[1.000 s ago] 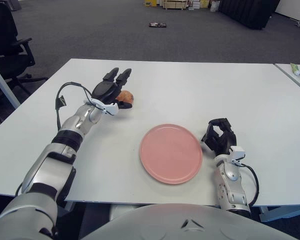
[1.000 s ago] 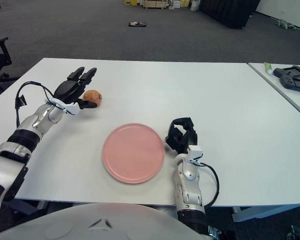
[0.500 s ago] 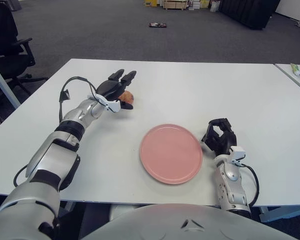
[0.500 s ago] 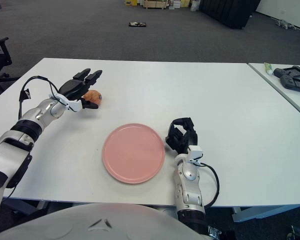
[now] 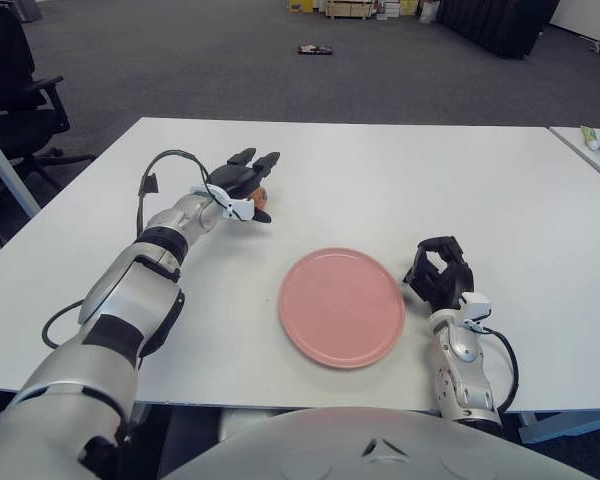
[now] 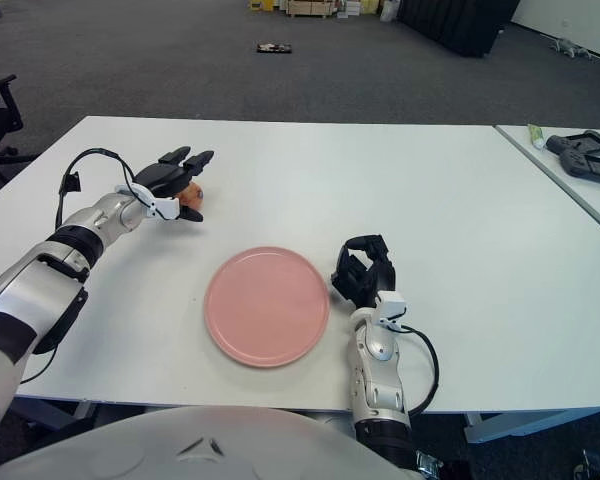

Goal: Put the apple into the plate.

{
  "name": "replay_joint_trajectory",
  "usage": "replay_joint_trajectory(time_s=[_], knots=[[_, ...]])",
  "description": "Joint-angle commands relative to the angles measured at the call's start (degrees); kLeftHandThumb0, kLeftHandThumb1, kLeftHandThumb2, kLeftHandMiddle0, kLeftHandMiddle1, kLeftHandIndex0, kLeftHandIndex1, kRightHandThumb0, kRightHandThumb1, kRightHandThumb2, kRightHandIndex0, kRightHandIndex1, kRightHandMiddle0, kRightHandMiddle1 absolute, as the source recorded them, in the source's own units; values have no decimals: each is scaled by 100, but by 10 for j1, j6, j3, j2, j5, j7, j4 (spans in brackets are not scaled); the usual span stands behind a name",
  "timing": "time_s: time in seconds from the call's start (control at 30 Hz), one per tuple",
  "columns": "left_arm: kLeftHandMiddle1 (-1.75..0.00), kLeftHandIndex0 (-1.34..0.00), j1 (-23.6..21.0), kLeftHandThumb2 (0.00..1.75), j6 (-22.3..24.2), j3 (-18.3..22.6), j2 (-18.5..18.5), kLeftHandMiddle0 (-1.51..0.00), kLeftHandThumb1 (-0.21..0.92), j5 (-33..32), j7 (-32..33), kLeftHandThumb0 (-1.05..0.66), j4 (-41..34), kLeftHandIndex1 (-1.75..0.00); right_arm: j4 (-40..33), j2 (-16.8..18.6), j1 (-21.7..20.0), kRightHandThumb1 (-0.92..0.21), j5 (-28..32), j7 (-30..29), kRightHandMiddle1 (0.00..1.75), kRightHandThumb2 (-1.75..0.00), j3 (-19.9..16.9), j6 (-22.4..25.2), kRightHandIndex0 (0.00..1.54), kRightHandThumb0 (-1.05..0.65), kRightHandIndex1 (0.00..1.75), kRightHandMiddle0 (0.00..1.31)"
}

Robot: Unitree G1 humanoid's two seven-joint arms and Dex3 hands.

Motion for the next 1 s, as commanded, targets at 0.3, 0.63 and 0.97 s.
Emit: replay_joint_trajectory(time_s=[0.3, 0.63, 0.97], knots=[[0, 0, -19, 14, 52, -17, -14, 0, 82, 2, -8, -105, 44, 0, 3, 16, 17, -56, 5, -7, 175, -101, -8, 19, 96, -41, 175, 42], [0, 0, -13, 15, 78, -18, -17, 0, 86, -2, -19, -105, 50, 0, -10, 22, 20, -56, 14, -10, 175, -102, -10, 34, 96, -41, 175, 42], [0, 0, -10, 15, 109, -5, -17, 0, 89, -19, -34, -105, 55, 0, -21, 23, 24, -57, 10, -18, 175, -101, -8, 48, 97, -41, 175, 42]])
